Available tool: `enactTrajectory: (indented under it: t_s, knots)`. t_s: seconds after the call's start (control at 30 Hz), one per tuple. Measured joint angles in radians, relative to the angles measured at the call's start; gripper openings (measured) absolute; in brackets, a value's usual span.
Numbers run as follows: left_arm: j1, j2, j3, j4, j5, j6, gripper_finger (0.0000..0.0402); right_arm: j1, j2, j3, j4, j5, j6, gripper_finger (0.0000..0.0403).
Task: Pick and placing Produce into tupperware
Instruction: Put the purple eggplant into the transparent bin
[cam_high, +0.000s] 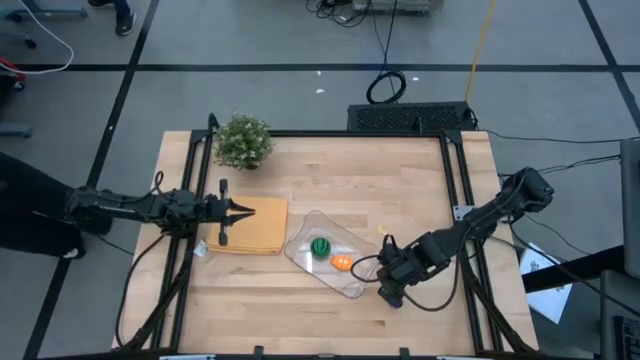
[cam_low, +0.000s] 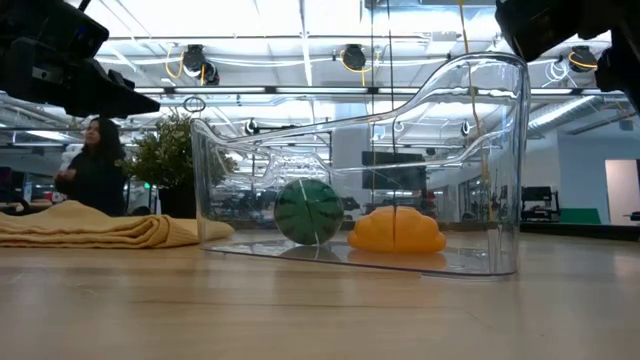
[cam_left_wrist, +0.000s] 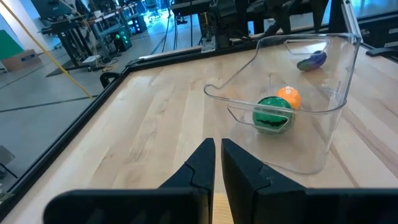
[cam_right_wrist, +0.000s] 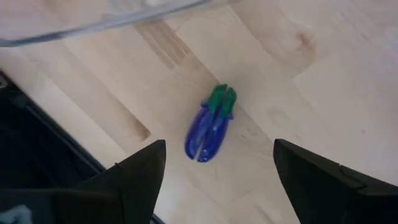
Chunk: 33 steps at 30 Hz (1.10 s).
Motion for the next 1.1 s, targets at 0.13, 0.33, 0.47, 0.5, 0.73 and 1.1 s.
enactTrajectory:
  t_s: [0.13, 0.33, 0.47, 0.5, 0.73, 1.1]
  knots:
    - [0.000, 0.000, 0.000, 0.003, -0.004, 0.000, 0.0033, 0.018, 0.006, 0.000, 0.022, 0.004, 0.006, 0.0290]
    - [0.000, 0.000, 0.000, 0.020, -0.006, 0.000, 0.0033, 0.046, 0.039, 0.000, 0.027, 0.057, 0.023, 0.0290]
    - [0.000, 0.000, 0.000, 0.022, -0.006, 0.000, 0.0033, 0.054, 0.081, 0.000, 0.041, 0.056, 0.012, 0.0290]
    - [0.000, 0.000, 0.000, 0.022, -0.006, 0.000, 0.0033, 0.055, 0.090, 0.000, 0.044, 0.056, 0.012, 0.0290]
    - [0.000, 0.000, 0.000, 0.022, -0.006, -0.005, 0.0033, 0.065, 0.141, 0.000, 0.060, 0.026, 0.009, 0.0290]
    - [0.000, 0.000, 0.000, 0.020, -0.006, -0.008, 0.0033, 0.076, 0.142, -0.032, 0.162, 0.031, 0.042, 0.0290]
